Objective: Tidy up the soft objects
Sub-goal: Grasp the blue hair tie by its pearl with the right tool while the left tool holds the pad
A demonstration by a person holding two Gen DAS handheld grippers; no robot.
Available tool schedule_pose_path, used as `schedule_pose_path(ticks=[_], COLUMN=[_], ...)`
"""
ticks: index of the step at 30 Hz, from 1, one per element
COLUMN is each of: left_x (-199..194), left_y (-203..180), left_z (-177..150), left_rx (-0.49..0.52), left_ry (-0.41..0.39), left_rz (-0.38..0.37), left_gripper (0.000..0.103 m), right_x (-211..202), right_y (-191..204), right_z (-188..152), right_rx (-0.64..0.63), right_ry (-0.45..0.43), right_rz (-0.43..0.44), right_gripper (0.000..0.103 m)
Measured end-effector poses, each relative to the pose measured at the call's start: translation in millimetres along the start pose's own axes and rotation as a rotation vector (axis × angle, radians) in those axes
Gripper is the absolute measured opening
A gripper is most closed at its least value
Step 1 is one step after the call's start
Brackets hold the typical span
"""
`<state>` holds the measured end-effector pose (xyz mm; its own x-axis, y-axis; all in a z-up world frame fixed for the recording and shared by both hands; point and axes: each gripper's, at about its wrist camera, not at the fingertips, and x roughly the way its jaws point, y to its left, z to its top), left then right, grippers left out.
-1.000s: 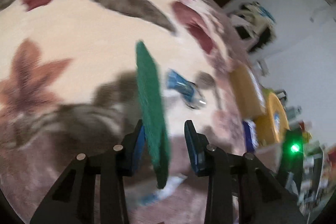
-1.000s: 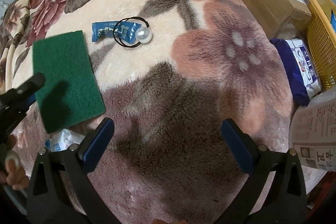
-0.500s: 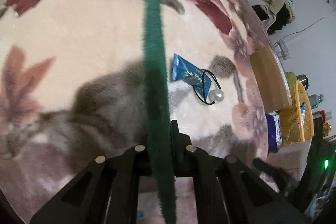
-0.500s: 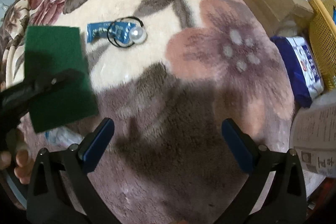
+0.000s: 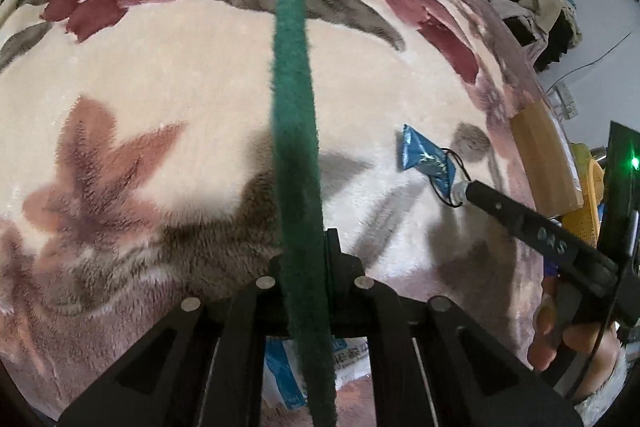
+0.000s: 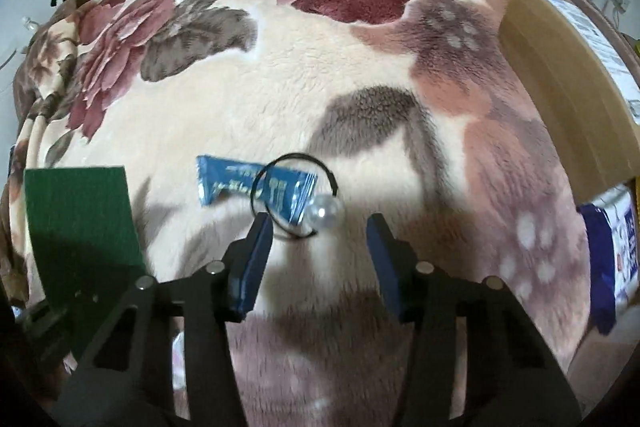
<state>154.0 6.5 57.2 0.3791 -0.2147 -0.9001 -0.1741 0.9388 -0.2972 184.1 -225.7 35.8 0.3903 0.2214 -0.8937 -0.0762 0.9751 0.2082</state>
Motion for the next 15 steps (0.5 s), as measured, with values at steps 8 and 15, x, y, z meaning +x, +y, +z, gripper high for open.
schedule_pose_path(ticks=[8, 15], left_x=[4.5, -8.4], left_y=[-0.6, -3.5], left_z=[0.9, -9.1], left_rx=[0.002, 0.013], left_ry=[0.0, -0.019], left_rz=[-0.009, -0.002], left_gripper=[0.006, 0.006], right_x=[25.2, -11.9], right_y=[-7.4, -11.5], right_z=[2.5, -17.1], right_rx=[0.023, 0.031], right_ry=[0.04, -0.003], right_rz=[-0.028, 0.0], right_gripper=[0.025, 0.025])
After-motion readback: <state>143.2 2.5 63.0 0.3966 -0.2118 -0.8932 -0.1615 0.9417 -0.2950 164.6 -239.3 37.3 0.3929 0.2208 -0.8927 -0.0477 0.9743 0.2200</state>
